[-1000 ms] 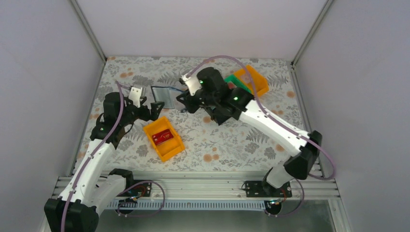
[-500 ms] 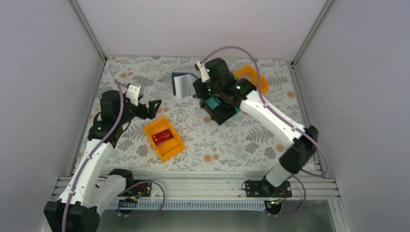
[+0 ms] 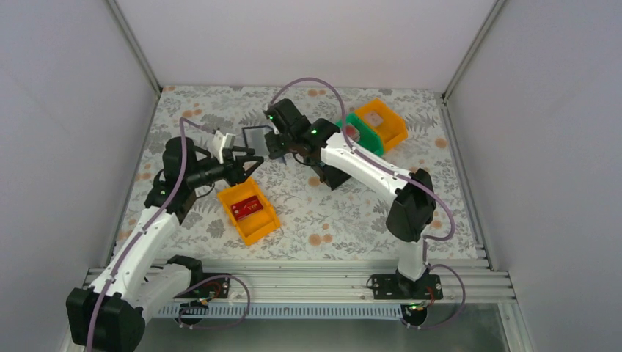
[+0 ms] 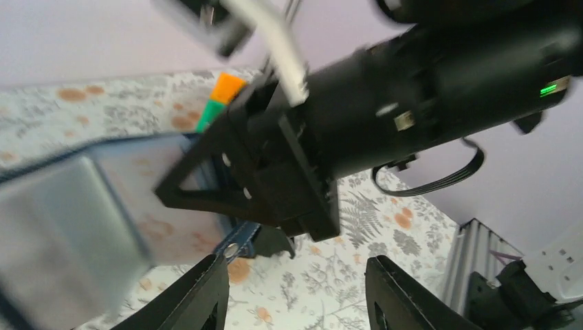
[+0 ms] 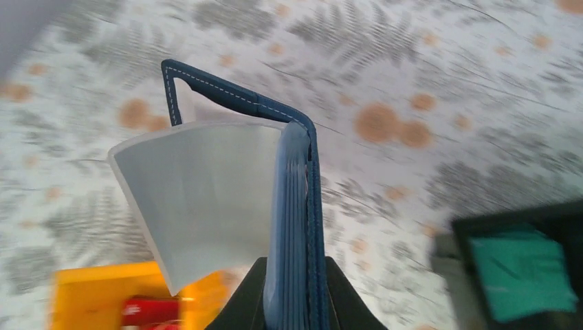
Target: Take the credit cards out of the card holder
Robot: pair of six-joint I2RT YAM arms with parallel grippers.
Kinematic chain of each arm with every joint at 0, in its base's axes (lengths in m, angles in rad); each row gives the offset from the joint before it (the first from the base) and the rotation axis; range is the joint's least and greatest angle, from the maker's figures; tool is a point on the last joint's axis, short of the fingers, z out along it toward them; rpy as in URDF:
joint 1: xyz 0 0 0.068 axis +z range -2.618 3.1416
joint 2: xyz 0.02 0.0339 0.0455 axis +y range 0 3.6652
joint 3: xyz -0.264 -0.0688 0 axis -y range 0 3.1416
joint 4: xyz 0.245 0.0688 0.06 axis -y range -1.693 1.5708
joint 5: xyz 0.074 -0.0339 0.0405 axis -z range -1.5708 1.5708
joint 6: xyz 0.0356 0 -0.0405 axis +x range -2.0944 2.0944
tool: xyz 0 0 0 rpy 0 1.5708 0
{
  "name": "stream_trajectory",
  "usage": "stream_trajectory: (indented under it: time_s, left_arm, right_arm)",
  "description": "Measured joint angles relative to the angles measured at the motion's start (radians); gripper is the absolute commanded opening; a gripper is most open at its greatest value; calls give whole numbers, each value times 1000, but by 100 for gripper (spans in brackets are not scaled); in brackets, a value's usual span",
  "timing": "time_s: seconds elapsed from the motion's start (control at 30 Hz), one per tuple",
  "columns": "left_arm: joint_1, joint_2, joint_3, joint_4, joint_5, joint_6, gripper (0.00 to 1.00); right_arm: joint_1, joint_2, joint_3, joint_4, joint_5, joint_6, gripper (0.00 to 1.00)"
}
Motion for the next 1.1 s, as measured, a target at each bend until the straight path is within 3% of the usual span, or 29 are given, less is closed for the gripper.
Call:
stream_trajectory:
  time_s: [0.17, 0.4, 0.73, 1.1]
  left_arm:
    - [6, 27, -72, 56, 6, -106, 42]
    - [82, 8, -148, 59, -19, -184, 37]
    - [84, -25, -107, 40, 38, -105, 31]
    - [44, -40, 26, -60, 164, 73, 26]
  right_arm:
    - [21, -13, 8, 98, -158, -20, 4]
    - [3, -154, -202, 205, -353, -97, 4]
    - [-37, -394, -410, 361, -613, -301, 4]
    - [-55, -402, -415, 437, -783, -376, 4]
